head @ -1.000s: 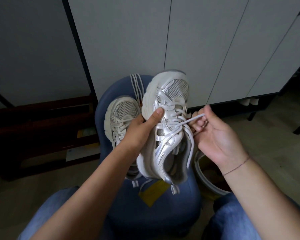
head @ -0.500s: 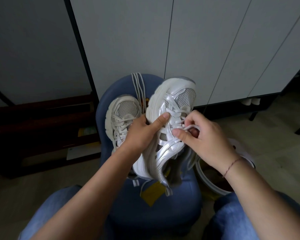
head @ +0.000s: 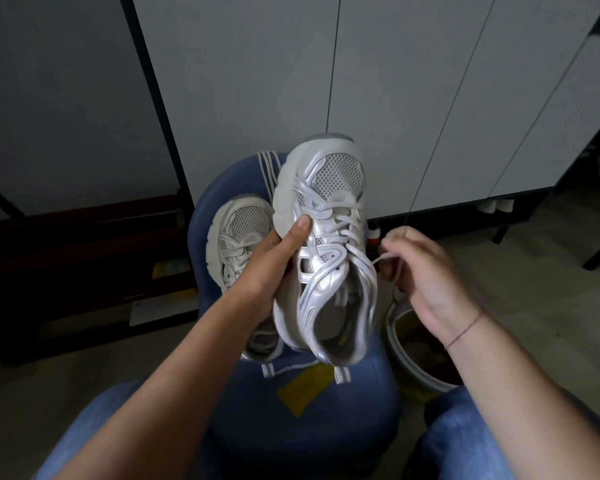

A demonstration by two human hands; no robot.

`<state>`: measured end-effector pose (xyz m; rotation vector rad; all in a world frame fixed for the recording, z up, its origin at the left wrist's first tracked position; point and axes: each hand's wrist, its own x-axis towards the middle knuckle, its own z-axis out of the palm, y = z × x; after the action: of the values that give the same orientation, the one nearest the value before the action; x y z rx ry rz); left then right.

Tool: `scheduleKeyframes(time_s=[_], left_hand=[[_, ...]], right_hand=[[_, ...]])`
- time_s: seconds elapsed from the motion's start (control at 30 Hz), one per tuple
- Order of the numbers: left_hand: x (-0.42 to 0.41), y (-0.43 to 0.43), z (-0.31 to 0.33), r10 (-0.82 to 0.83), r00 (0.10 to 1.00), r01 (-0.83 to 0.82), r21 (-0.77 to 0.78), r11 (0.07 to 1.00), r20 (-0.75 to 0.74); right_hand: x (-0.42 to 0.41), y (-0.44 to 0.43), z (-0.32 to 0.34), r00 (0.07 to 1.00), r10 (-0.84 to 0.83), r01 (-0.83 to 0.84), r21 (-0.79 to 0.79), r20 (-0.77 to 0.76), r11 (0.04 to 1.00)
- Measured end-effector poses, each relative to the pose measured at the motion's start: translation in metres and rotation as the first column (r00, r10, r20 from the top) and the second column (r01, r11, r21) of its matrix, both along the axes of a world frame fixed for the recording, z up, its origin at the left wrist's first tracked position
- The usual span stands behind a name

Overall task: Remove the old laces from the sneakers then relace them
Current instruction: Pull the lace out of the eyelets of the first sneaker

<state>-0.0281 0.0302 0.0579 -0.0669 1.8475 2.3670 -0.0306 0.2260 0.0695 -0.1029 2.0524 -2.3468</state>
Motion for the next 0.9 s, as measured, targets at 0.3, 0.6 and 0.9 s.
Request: scheduleKeyframes(time_s=[0.3,0.6,0.9], left_hand=[[0.001,0.000,0.000,-0.067,0.996,0.067,-0.015,0.998,-0.051],[0.000,0.002,-0.004,-0.029,0.995,0.021,-0.082,0.996,-0.097],[0.002,0.004,0.001,-0.005,0.998,0.000,-0.077,0.997,-0.063]], right_hand=[[0.007,-0.005,0.000,0.894,0.064,0.124,0.381,-0.443,0.916],[0.008,-0.012,-0.003,0.857,0.010,0.284,0.488,-0.516,0.825],[0.007,-0.009,0.012,0.990,0.002,-0.001,0.010,-0.143,1.000]])
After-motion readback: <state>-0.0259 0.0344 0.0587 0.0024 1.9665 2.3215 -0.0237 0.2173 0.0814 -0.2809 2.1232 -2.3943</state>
